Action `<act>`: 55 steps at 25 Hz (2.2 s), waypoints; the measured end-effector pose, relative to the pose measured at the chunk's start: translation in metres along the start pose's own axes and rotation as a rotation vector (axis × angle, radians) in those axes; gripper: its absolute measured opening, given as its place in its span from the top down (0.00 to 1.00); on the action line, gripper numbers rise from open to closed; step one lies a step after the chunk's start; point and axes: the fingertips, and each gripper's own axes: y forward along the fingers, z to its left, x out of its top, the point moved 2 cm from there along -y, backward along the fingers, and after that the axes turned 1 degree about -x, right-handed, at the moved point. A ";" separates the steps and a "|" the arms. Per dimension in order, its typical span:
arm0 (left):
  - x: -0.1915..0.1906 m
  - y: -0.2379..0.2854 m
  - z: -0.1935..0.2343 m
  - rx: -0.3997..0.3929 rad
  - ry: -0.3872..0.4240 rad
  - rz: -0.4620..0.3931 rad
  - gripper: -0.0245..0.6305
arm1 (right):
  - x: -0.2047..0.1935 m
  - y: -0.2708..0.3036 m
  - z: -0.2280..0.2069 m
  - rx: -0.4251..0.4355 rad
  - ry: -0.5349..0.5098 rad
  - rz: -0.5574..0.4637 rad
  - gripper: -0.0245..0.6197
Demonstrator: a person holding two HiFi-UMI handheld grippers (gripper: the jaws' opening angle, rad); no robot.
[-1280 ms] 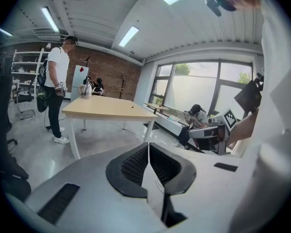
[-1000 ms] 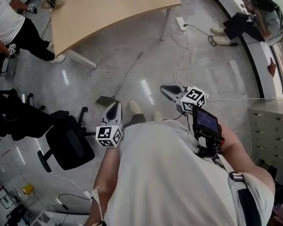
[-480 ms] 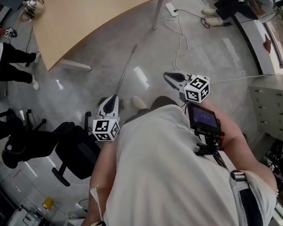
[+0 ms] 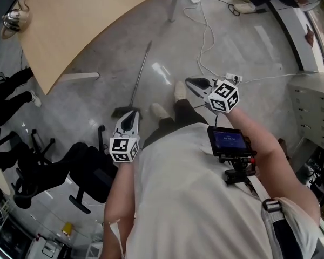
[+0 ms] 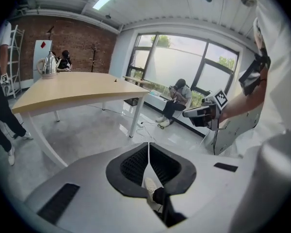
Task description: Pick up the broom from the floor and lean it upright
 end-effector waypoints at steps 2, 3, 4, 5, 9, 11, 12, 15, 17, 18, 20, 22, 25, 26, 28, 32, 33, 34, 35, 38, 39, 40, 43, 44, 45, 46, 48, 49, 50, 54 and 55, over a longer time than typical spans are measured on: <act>-0.003 0.014 0.003 -0.002 0.001 0.027 0.94 | -0.005 0.008 -0.015 0.017 -0.015 0.030 0.93; -0.005 0.022 0.005 0.000 0.000 0.040 0.94 | -0.008 0.013 -0.023 0.026 -0.021 0.044 0.93; -0.009 0.030 0.006 0.001 -0.002 0.054 0.94 | -0.012 0.016 -0.030 0.037 -0.025 0.057 0.93; -0.014 0.036 0.005 0.001 -0.005 0.070 0.94 | -0.016 0.018 -0.035 0.046 -0.026 0.069 0.93; -0.027 0.062 0.010 0.001 -0.003 0.110 0.94 | -0.028 0.028 -0.054 0.055 -0.053 0.086 0.93; -0.026 0.074 0.017 0.007 -0.001 0.116 0.94 | -0.028 0.040 -0.064 0.061 -0.064 0.083 0.93; -0.028 0.079 0.018 0.007 -0.004 0.123 0.94 | -0.030 0.044 -0.067 0.067 -0.063 0.086 0.93; -0.038 0.098 0.010 -0.011 -0.017 0.149 0.94 | -0.043 0.044 -0.075 0.074 -0.043 0.111 0.93; -0.044 0.110 0.009 -0.018 -0.020 0.157 0.94 | -0.050 0.045 -0.083 0.074 -0.033 0.120 0.93; -0.046 0.116 0.009 -0.015 -0.022 0.158 0.94 | -0.053 0.046 -0.087 0.078 -0.031 0.123 0.93; -0.054 0.128 0.008 -0.012 -0.029 0.163 0.94 | -0.060 0.047 -0.095 0.085 -0.030 0.137 0.93; -0.068 0.138 0.006 -0.015 -0.031 0.174 0.94 | -0.073 0.044 -0.100 0.085 -0.026 0.163 0.93; -0.085 0.148 0.017 -0.022 0.007 0.199 0.94 | -0.097 0.057 -0.102 0.083 -0.010 0.182 0.93; -0.090 0.153 0.023 -0.022 0.026 0.208 0.94 | -0.103 0.064 -0.104 0.086 -0.007 0.184 0.93; -0.098 0.168 0.029 -0.022 0.058 0.222 0.94 | -0.115 0.075 -0.111 0.092 -0.005 0.192 0.93; -0.117 0.191 0.038 -0.006 0.098 0.246 0.94 | -0.144 0.087 -0.121 0.100 0.003 0.218 0.93; -0.122 0.197 0.044 0.002 0.111 0.252 0.94 | -0.150 0.093 -0.125 0.100 0.002 0.219 0.93; -0.127 0.203 0.050 0.009 0.124 0.258 0.94 | -0.156 0.100 -0.130 0.097 0.003 0.219 0.93; -0.132 0.209 0.057 0.016 0.134 0.265 0.94 | -0.162 0.107 -0.135 0.093 0.005 0.218 0.93; -0.151 0.223 0.079 0.031 0.144 0.278 0.94 | -0.184 0.130 -0.152 0.075 0.013 0.219 0.93; -0.159 0.227 0.087 0.033 0.143 0.280 0.94 | -0.192 0.139 -0.159 0.070 0.012 0.219 0.93; -0.168 0.233 0.096 0.034 0.142 0.282 0.94 | -0.199 0.149 -0.165 0.068 0.009 0.220 0.93; -0.193 0.248 0.115 0.026 0.139 0.298 0.94 | -0.209 0.169 -0.181 0.072 -0.010 0.220 0.93; -0.199 0.252 0.120 0.021 0.141 0.305 0.94 | -0.208 0.174 -0.185 0.074 -0.016 0.218 0.93; -0.203 0.257 0.125 0.017 0.143 0.311 0.94 | -0.206 0.177 -0.189 0.076 -0.022 0.214 0.93; -0.206 0.263 0.131 0.014 0.145 0.315 0.94 | -0.203 0.181 -0.193 0.078 -0.027 0.209 0.93; -0.213 0.277 0.144 0.011 0.144 0.315 0.94 | -0.202 0.193 -0.204 0.086 -0.040 0.198 0.93; -0.219 0.288 0.152 0.009 0.141 0.311 0.94 | -0.204 0.201 -0.210 0.092 -0.048 0.193 0.93; -0.225 0.299 0.160 0.008 0.139 0.305 0.94 | -0.208 0.210 -0.217 0.099 -0.058 0.189 0.93; -0.254 0.339 0.192 0.016 0.136 0.293 0.94 | -0.220 0.245 -0.238 0.139 -0.106 0.187 0.93; -0.262 0.348 0.200 0.021 0.132 0.295 0.94 | -0.222 0.253 -0.243 0.150 -0.122 0.190 0.93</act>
